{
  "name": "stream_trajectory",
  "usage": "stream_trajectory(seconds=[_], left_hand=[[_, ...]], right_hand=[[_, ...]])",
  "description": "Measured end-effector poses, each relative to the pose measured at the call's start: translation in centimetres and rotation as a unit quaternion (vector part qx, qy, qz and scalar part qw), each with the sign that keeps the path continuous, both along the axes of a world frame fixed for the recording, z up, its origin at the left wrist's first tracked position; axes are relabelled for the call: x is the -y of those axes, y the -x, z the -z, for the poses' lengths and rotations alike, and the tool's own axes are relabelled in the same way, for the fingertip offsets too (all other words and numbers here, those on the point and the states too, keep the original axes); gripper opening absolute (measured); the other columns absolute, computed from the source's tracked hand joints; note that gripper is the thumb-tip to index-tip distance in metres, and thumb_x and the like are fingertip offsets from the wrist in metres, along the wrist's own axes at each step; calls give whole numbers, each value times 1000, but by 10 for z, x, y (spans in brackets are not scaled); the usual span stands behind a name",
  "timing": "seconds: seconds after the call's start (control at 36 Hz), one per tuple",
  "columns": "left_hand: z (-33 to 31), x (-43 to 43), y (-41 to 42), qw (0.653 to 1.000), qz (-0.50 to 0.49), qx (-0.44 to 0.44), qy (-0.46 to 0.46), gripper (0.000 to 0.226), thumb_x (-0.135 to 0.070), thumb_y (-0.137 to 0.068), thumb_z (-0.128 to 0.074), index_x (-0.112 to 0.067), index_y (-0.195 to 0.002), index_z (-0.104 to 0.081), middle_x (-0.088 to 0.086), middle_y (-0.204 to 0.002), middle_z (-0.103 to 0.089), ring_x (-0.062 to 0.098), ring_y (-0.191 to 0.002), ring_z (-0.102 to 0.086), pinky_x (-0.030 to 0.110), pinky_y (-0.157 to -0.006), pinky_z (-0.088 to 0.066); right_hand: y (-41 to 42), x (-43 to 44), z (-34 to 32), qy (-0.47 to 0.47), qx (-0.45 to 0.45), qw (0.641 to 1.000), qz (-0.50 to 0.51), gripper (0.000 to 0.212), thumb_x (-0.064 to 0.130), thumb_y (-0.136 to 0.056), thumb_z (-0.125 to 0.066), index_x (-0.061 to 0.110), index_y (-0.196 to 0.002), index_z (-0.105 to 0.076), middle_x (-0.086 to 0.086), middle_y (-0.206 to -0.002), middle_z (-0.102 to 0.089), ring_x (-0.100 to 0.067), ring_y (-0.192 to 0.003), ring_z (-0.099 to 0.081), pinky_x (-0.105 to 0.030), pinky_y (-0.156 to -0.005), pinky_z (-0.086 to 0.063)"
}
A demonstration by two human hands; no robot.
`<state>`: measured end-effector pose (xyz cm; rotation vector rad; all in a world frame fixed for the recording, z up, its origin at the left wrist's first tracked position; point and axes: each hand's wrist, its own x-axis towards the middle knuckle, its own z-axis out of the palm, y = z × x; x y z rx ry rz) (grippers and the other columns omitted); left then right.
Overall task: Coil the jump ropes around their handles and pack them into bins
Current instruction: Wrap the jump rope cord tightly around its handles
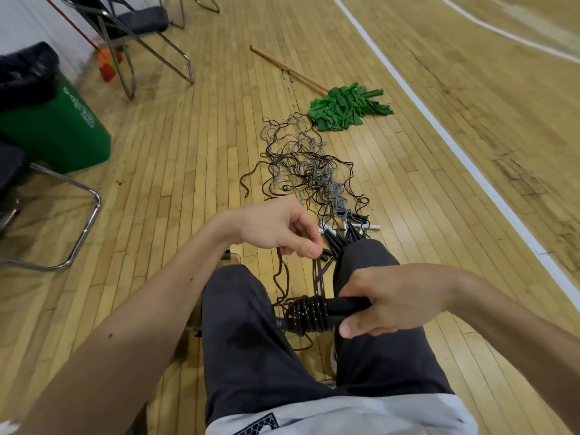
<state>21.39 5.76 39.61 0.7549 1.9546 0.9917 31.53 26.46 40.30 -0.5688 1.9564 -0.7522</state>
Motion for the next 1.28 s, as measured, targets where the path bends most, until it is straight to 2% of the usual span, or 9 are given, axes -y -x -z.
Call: stream_trajectory(seconds=[0.17, 0.5, 0.58, 0.67, 0.83, 0.92, 1.03, 1.14, 1.28], left_hand=[[10, 7, -3, 995, -12, 57, -77, 9, -10, -87, -74, -16, -87, -68, 8, -77, -64, 13, -66, -58, 28, -61, -49], [33, 9, -20, 955, -126, 176, -201, 8, -38, -71, -79, -31, -72, -75, -11, -74, -67, 2, -66, -61, 17, -65, -51], [37, 8, -32, 961, -177, 109, -183, 5, -15, -85, -64, -10, -83, -64, 4, -88, -58, 13, -81, -55, 27, -79, -49], [44, 8, -36, 968, -193, 126, -103, 39, 9, -101, -38, -17, -73, -47, -3, -74, -48, 0, -60, -51, 14, -56, -45], [45, 0, -40, 958, -201, 148, -144, 32, -17, -104, -42, -15, -82, -66, -8, -56, -52, 7, -49, -41, 20, -47, -31], [46, -6, -46, 958, -201, 129, -158, 29, -25, -101, -45, -1, -92, -59, -3, -57, -54, 11, -49, -42, 23, -46, -31], [46, -11, -52, 957, -229, 92, -151, 40, -22, -107, -41, -4, -76, -59, 1, -56, -52, 13, -48, -41, 25, -45, -32], [46, -12, -54, 958, -244, 59, -137, 45, -44, -98, -46, -10, -75, -64, -1, -54, -54, 13, -46, -42, 27, -47, -32], [48, -9, -53, 960, -255, 39, -108, 41, -33, -105, -47, -5, -83, -69, 1, -57, -57, 11, -47, -45, 23, -46, -35]], right_hand=[[-5, -1, -4, 63, 4, 998, 16, 35, 30, -100, -63, 10, -72, -52, 2, -59, -48, -13, -53, -43, -20, -53, -36], [-5, 10, 7, 275, -38, 947, 164, 28, 23, -101, -59, 5, -82, -50, -6, -64, -46, -22, -54, -41, -30, -51, -36], [-4, 11, 10, 290, -44, 938, 186, 25, 22, -101, -58, 2, -87, -53, 0, -61, -45, -17, -53, -40, -28, -50, -36], [-4, 13, 10, 318, -50, 922, 214, 20, 23, -101, -56, 32, -88, -68, 0, -61, -40, -13, -51, -37, -23, -49, -34], [-2, 19, 13, 326, -65, 901, 280, 25, 26, -99, -55, 33, -79, -67, -1, -60, -35, -17, -52, -30, -40, -50, -23], [-3, 19, 17, 330, -70, 890, 307, 26, 26, -98, -56, 33, -73, -62, 7, -57, -41, -14, -51, -30, -33, -48, -24], [1, 17, 27, 313, -61, 873, 370, 27, 17, -101, -57, -3, -84, -52, 5, -55, -39, -13, -51, -29, -25, -47, -24], [6, 14, 31, 298, -21, 855, 425, 11, 1, -94, -56, 5, -84, -54, 2, -55, -37, -12, -48, -29, -19, -43, -28], [10, 9, 35, 279, 18, 863, 421, 9, 3, -99, -52, 6, -91, -54, -1, -60, -37, -12, -50, -30, -20, -45, -27]])
